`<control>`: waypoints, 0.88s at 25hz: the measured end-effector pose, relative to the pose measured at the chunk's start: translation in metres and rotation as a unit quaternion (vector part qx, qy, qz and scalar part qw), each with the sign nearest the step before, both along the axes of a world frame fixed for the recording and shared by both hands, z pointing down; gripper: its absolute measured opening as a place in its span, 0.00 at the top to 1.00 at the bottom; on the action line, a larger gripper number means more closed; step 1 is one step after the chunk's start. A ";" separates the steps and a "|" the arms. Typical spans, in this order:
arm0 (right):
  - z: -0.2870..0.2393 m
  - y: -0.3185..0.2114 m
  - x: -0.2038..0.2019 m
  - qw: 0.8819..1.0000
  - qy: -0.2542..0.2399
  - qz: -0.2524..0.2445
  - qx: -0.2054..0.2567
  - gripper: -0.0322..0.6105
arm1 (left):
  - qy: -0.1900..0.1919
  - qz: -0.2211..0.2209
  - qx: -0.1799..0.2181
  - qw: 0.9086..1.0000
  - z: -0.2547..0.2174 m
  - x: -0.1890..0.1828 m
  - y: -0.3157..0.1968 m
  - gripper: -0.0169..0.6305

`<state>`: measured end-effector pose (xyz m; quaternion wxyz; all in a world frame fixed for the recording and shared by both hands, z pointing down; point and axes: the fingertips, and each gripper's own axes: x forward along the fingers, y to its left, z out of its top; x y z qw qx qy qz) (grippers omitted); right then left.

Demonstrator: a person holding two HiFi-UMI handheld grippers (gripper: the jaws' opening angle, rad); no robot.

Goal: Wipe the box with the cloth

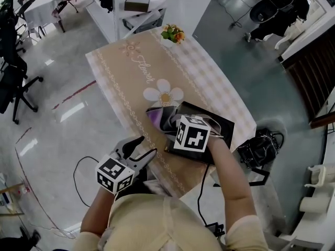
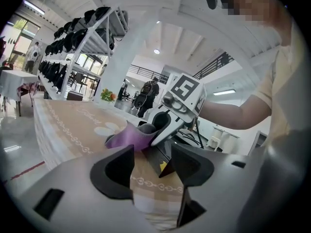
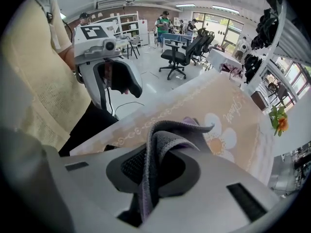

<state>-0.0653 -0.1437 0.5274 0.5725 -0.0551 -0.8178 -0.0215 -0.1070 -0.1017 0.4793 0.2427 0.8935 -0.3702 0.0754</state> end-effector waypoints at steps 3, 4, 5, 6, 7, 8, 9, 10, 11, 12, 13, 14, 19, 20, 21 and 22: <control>0.000 0.006 0.000 1.000 0.000 0.021 -0.014 0.86 | 0.001 0.004 0.000 1.000 -0.001 0.002 0.004 0.60; 0.000 0.007 -0.001 0.999 -0.001 0.031 -0.021 0.86 | 0.001 0.006 0.000 1.000 -0.001 0.003 0.005 0.60; 0.001 0.008 -0.002 0.999 -0.005 0.042 -0.031 0.86 | 0.001 0.008 0.001 1.000 -0.001 0.004 0.007 0.60; 0.000 0.010 -0.003 0.997 -0.011 0.054 -0.047 0.86 | 0.001 0.010 0.001 1.000 -0.001 0.004 0.008 0.60; -0.002 0.013 -0.005 0.996 -0.017 0.065 -0.066 0.86 | 0.001 0.011 0.001 1.000 -0.002 0.004 0.010 0.60; -0.005 0.017 -0.006 0.993 -0.024 0.075 -0.087 0.86 | 0.001 0.012 0.001 1.000 -0.002 0.003 0.011 0.60; -0.007 0.021 -0.007 0.991 -0.031 0.083 -0.105 0.86 | 0.001 0.012 0.002 1.000 -0.002 0.003 0.011 0.60; -0.010 0.025 -0.008 0.988 -0.036 0.089 -0.119 0.86 | 0.001 0.012 0.002 1.000 -0.002 0.002 0.011 0.60; -0.011 0.028 -0.008 0.987 -0.039 0.092 -0.128 0.86 | 0.001 0.011 0.003 1.000 -0.003 0.000 0.011 0.60; -0.012 0.032 -0.007 0.986 -0.039 0.093 -0.133 0.86 | 0.001 0.009 0.003 1.000 -0.003 -0.001 0.010 0.60; -0.012 0.035 -0.007 0.986 -0.038 0.093 -0.135 0.86 | 0.000 0.008 0.004 1.000 -0.004 -0.003 0.009 0.60; -0.011 0.037 -0.006 0.986 -0.036 0.093 -0.136 0.86 | -0.002 0.007 0.005 1.000 -0.004 -0.005 0.009 0.60; -0.012 0.047 -0.005 0.984 -0.039 0.101 -0.141 0.86 | -0.010 0.006 0.012 1.000 -0.010 -0.008 0.006 0.60; -0.014 0.049 -0.004 0.983 -0.041 0.103 -0.144 0.86 | -0.011 0.006 0.016 1.000 -0.012 -0.008 0.005 0.60; -0.016 0.052 -0.004 0.983 -0.044 0.103 -0.146 0.86 | -0.012 0.006 0.019 1.000 -0.015 -0.009 0.005 0.61; -0.017 0.054 -0.003 0.983 -0.047 0.104 -0.145 0.86 | -0.013 0.006 0.023 1.000 -0.017 -0.009 0.004 0.61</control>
